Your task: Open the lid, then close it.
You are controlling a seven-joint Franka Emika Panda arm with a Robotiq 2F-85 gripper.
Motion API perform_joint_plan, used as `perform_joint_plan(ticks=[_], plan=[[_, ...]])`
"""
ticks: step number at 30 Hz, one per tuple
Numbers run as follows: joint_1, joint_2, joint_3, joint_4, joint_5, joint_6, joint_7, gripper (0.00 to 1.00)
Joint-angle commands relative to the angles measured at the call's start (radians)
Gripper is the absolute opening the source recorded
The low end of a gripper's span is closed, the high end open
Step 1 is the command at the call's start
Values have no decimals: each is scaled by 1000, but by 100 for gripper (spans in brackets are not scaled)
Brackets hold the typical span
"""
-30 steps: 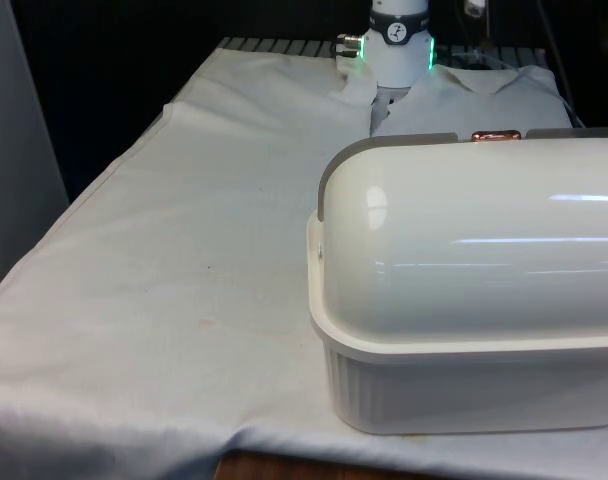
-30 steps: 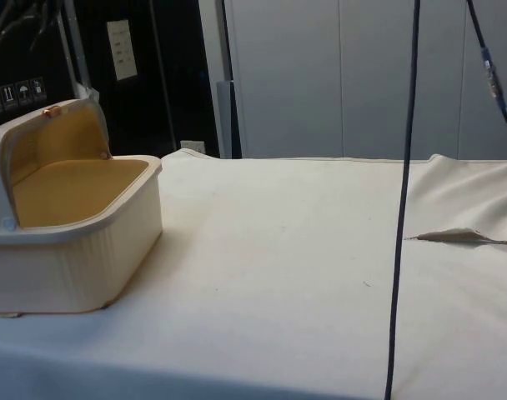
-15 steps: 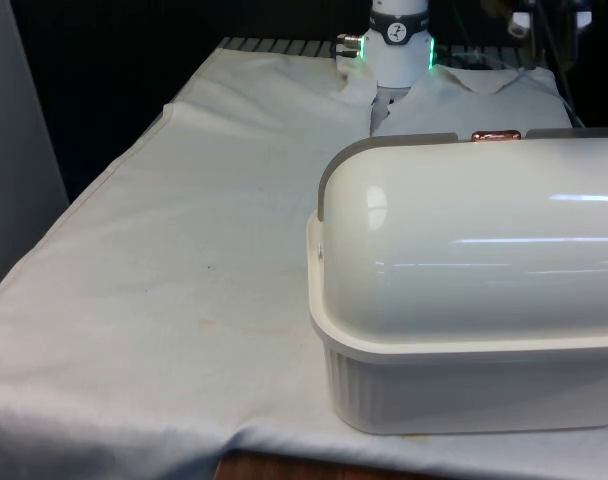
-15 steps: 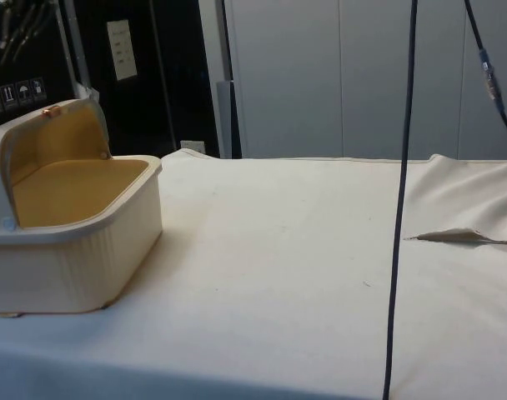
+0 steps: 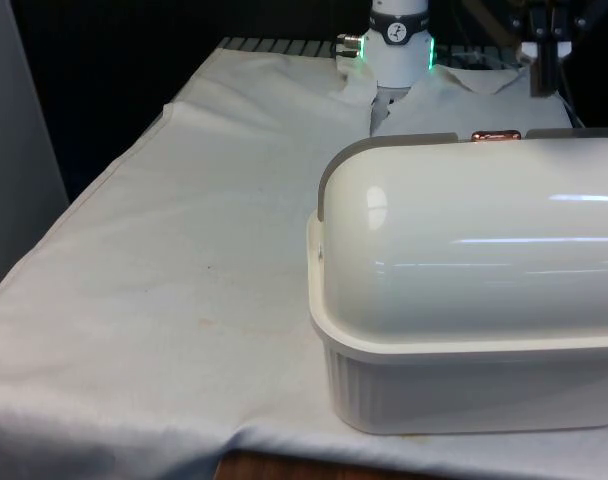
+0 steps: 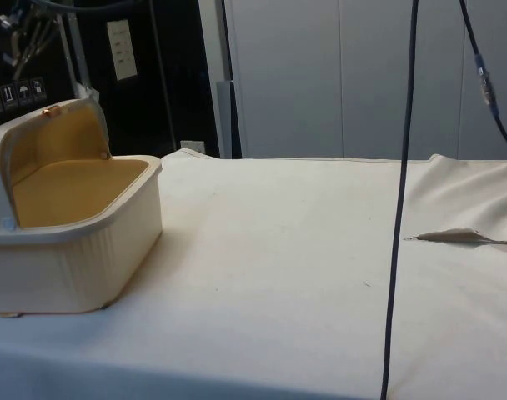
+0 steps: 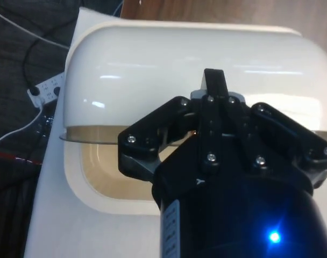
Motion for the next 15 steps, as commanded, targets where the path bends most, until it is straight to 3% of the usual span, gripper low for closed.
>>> perform_joint_plan(ticks=[1,8,15], plan=[[0,-2,3,-18,3,19,1,0],[2,-1,1,-39,0,13,0,0],[-6,-5,6,-77,8,24,-5,0]])
